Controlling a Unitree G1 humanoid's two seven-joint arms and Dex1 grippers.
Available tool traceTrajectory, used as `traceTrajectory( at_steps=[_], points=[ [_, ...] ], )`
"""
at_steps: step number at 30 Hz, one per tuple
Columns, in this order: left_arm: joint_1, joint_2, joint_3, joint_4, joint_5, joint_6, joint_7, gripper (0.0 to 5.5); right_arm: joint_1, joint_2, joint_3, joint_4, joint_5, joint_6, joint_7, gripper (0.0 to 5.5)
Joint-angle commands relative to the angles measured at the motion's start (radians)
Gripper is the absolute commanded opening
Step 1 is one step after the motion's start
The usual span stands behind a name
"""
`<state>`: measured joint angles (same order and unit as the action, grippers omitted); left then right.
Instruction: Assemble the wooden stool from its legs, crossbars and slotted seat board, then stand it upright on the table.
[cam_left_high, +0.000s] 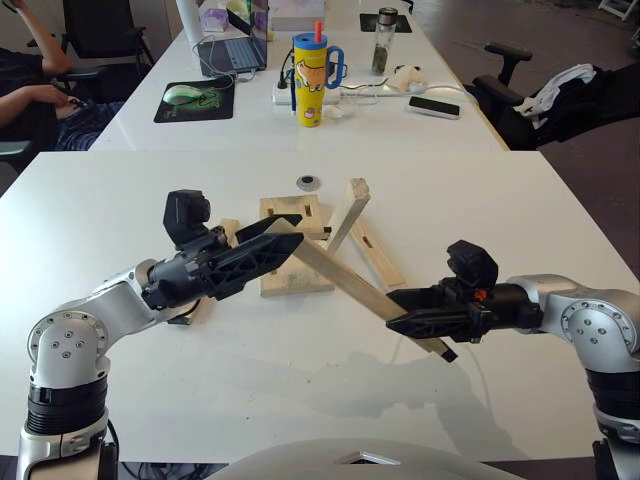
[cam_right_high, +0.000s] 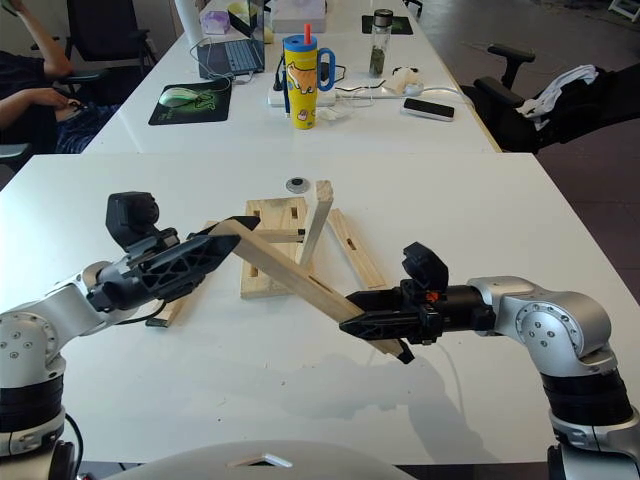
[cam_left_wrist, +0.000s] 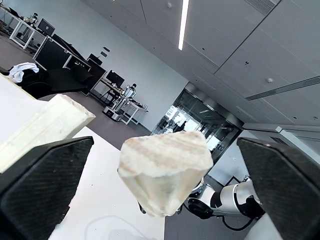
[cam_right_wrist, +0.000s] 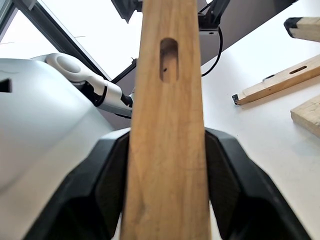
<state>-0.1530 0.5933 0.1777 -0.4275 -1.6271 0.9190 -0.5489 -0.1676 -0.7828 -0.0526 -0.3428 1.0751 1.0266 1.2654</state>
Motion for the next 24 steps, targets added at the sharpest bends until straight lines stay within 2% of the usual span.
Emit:
traceTrajectory(
  at_steps=[1, 8, 16, 24],
  points=[
    [-0.006, 0.013, -0.023, -0.002, 0.022, 0.019, -0.001, 5.32, -0.007, -0.004, 0.008, -0.015, -0.003, -0.014, 0.007, 2.06],
    [-0.016, 0.011, -0.036, -0.003, 0.017, 0.026, -0.002, 5.32, -0.013, 0.011, 0.021, -0.025, -0.002, -0.017, -0.006, 2.06],
    [-0.015, 0.021, -0.035, 0.009, 0.010, 0.041, -0.015, 4.29, -0.012, 0.020, 0.027, -0.029, 0.004, -0.022, -0.019, 2.06],
    [-0.007, 0.029, -0.033, 0.008, 0.008, 0.048, -0.021, 3.03, -0.016, 0.020, 0.024, -0.029, 0.013, -0.017, -0.017, 2.06]
  ],
)
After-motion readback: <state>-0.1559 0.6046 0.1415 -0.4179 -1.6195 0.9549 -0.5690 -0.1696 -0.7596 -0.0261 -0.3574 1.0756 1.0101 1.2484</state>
